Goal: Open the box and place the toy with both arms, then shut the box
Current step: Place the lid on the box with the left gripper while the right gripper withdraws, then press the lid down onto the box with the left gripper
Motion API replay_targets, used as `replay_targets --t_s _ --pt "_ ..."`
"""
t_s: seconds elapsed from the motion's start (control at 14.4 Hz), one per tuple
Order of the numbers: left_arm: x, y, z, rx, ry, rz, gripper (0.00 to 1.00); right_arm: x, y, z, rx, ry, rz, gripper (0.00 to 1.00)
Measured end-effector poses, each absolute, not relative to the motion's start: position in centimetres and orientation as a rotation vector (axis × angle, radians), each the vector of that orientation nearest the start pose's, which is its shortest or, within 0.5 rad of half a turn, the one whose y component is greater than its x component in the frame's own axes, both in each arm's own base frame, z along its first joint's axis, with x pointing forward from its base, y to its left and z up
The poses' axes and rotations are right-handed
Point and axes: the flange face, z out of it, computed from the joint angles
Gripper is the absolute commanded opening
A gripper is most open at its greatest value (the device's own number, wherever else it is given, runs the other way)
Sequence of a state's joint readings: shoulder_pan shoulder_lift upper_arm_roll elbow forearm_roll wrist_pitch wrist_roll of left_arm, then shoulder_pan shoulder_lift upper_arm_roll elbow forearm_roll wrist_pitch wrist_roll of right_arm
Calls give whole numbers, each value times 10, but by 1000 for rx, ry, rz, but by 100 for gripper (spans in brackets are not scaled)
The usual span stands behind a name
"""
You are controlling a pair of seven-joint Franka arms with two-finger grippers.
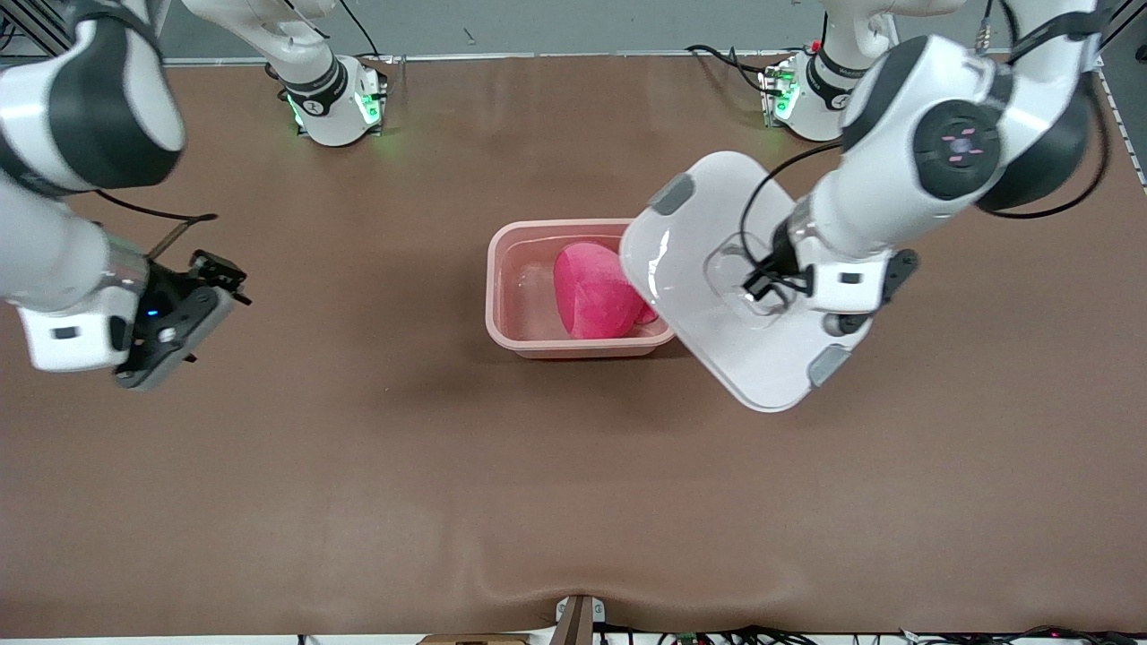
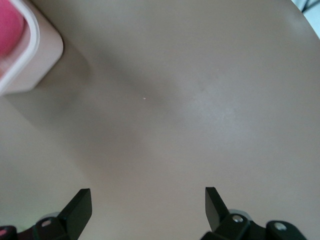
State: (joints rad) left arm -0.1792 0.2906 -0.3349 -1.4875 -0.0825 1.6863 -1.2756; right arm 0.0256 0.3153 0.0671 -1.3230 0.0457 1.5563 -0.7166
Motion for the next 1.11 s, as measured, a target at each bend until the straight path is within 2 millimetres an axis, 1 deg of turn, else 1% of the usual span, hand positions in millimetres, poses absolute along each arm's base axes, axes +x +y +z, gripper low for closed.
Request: replay_targets --t_s 0.21,0.28,0.35,0.42,0.49,0.56,0.62,0.69,0.83,0.9,0.97,1.11 --pt "554 -345 488 -2872 -1366 278 0 644 -32 551 -2895 -953 74 100" --pt "550 -359 482 -2837 -1441 268 0 642 -56 551 -2924 -893 79 100" --pt "546 -374 476 -2786 -1540 248 0 640 -74 551 -2947 -843 84 100" --pt "541 -388 469 -2721 -1639 212 0 638 -85 551 -2971 -775 91 100" --pt "535 -402 462 -2661 -1715 174 0 636 -91 552 -2999 -663 108 100" --pt "527 -416 456 -2607 -1782 143 0 632 -92 555 -3027 -514 126 100" --pt "520 -431 450 -2551 -1858 116 0 628 -89 561 -3049 -370 140 100" --pt "514 -442 444 -2502 -1930 95 0 623 -83 568 -3063 -276 147 100" --pt "507 -458 434 -2426 -2027 55 0 611 -72 580 -3074 -188 120 100" --pt "503 -464 429 -2400 -2056 38 0 604 -70 582 -3076 -157 78 100" --pt "500 -470 426 -2373 -2089 19 0 594 -67 581 -3076 -120 44 100" --pt "494 -480 418 -2311 -2159 -36 0 571 -52 576 -3078 -41 38 100"
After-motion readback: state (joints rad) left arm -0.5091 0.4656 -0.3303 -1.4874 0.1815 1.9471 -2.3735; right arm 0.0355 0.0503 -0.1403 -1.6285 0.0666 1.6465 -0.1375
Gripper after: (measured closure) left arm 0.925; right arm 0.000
